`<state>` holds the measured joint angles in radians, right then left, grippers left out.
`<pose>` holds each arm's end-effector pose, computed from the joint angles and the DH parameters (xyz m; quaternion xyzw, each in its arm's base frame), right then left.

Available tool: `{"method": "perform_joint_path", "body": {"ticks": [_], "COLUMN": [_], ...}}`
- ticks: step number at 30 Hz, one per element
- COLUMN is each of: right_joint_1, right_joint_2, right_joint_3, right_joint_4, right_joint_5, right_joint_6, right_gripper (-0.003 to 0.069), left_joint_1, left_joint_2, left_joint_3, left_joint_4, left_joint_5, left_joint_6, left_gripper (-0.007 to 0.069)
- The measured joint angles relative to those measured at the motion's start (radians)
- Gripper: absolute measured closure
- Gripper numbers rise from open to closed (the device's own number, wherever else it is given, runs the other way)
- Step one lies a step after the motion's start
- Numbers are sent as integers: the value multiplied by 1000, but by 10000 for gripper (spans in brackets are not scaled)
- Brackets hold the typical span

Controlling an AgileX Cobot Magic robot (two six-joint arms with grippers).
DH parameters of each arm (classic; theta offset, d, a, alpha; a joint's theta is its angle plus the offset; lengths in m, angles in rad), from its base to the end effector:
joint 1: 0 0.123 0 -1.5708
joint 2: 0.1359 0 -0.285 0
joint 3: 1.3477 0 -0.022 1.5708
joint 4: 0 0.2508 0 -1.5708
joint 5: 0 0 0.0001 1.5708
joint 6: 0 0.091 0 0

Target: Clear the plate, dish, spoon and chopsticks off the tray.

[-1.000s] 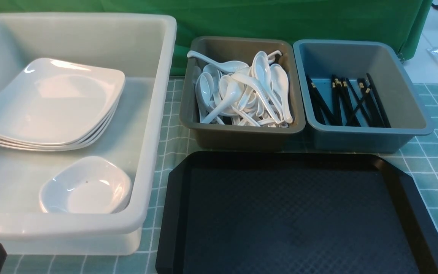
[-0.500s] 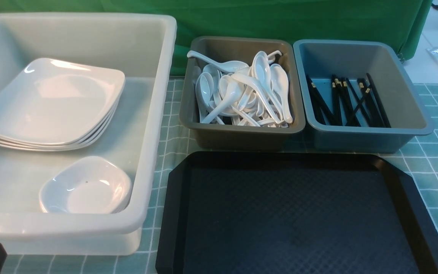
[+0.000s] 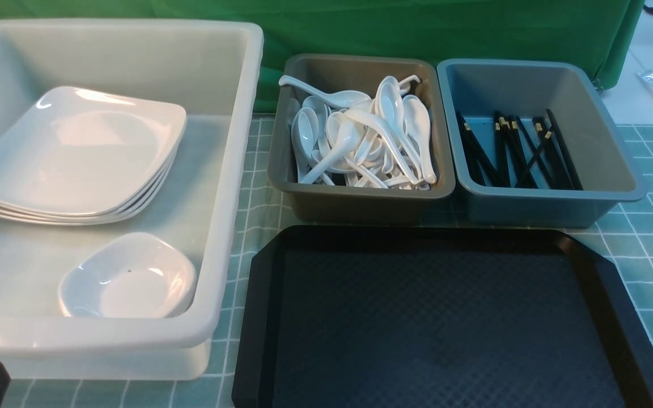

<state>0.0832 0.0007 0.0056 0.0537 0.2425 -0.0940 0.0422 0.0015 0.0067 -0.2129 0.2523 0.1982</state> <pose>0.0554 0.0058 0.1893 -0.0518 0.7600 0.0183 0.6476 0.0557 -0.0025 0.1885 -0.0022 0.7638 -0.0092 0.6454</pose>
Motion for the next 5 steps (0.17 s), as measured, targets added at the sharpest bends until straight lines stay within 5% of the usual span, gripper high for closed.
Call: {"method": "perform_joint_path", "body": {"ticks": [5], "right_joint_1": [0], "right_joint_2": [0], "right_joint_3": [0], "right_joint_4": [0], "right_joint_5": [0], "right_joint_6": [0], "right_gripper": [442], "left_joint_1": [0], "left_joint_2": [0], "left_joint_3": [0], "left_joint_4": [0], "left_joint_5": [0], "left_joint_6": [0], "left_gripper": [608]}}
